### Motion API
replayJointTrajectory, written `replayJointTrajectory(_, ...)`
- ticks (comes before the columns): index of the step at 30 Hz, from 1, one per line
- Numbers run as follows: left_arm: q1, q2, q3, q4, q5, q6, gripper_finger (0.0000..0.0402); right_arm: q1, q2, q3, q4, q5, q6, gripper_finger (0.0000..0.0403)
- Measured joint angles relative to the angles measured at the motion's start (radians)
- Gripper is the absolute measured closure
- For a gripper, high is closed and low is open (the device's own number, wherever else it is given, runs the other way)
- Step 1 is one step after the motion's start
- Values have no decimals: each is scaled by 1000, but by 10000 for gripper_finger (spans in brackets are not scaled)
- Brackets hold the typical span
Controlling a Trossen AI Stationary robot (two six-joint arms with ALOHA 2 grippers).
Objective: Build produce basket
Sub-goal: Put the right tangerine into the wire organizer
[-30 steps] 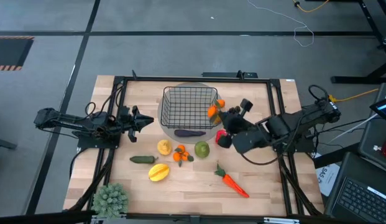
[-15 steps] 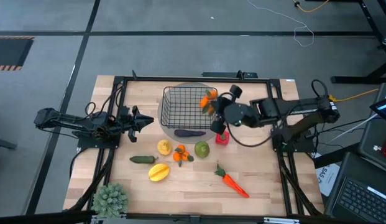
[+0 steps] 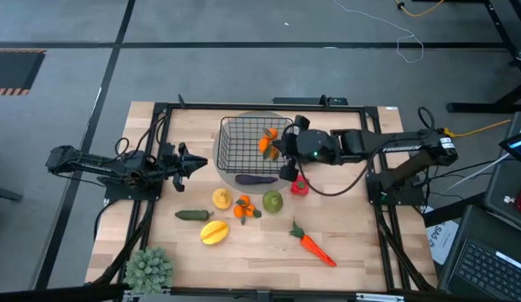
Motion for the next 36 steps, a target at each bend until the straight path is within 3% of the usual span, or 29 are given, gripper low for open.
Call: replayJointTrajectory(36, 0, 0, 0, 0, 0, 0, 360, -29, 59, 1, 33, 1, 11, 402)
